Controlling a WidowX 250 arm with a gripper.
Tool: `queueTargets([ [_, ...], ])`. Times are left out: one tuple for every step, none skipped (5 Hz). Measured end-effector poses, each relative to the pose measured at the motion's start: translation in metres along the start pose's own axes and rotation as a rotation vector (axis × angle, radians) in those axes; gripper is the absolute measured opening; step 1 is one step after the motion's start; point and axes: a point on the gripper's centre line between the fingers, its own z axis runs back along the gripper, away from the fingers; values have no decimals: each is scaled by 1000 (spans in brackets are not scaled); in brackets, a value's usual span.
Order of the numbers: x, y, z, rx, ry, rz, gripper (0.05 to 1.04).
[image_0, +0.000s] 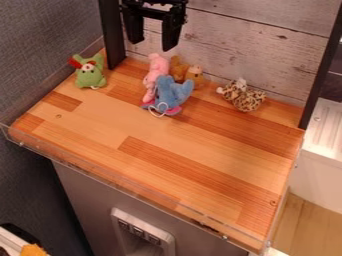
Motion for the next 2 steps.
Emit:
queueTargets([
  [-2,8,-5,-12,18,94,999],
  [-5,37,-6,-22,15,283,999],
])
